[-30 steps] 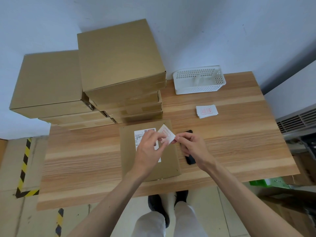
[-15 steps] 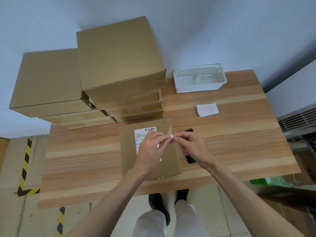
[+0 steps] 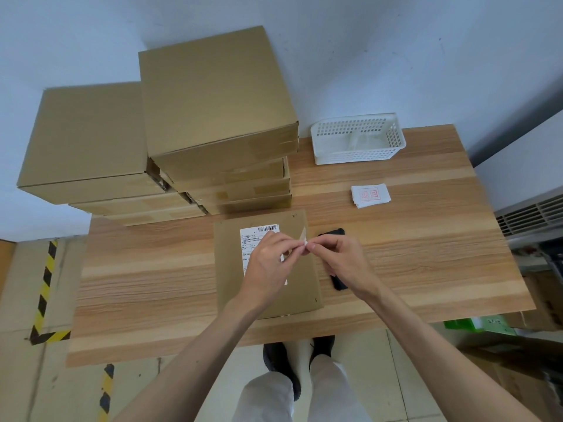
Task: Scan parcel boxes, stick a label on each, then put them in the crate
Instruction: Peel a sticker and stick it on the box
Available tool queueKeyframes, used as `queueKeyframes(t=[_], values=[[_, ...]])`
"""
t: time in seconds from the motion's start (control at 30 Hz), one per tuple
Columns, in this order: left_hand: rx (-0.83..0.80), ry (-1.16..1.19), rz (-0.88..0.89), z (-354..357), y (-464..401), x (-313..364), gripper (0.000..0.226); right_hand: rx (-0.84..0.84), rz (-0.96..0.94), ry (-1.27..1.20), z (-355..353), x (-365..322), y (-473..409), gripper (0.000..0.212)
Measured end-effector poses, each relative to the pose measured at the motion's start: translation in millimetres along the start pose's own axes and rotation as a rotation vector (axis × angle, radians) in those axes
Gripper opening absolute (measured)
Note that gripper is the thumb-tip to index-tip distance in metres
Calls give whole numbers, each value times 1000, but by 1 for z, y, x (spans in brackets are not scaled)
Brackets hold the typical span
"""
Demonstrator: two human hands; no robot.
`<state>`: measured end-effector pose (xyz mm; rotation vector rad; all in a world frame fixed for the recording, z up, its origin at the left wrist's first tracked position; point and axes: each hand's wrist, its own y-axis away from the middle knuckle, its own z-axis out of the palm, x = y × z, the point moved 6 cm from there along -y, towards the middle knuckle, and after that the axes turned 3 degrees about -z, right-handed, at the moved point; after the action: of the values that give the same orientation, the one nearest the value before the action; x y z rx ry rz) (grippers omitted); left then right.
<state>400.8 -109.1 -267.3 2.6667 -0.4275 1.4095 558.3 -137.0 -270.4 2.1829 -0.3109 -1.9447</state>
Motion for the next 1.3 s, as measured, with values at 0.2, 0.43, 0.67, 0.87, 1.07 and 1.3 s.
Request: queueKeyframes(t=[0.2,0.43,0.67,0.87,1.07,1.3], values=[[5,10,-5,1,1,0,10,-2,0,0,0,4,-2,19],[-98,-11,-7,3,-5,1,10,15,-82,197,0,3,-3,15],[-105,-119,11,2,-6,2,8,-13,-212,407,9,0,-3,13],[-70,15,-192,4,-5,-6,8,33,-120,232,9,6,-5,14],[-41,82,-301,9,-5,-6,14,41,-84,171,3,6,-8,16],[71,268,-566,-6,-12,-19,15,134,44,143,-31,13,-18,16]])
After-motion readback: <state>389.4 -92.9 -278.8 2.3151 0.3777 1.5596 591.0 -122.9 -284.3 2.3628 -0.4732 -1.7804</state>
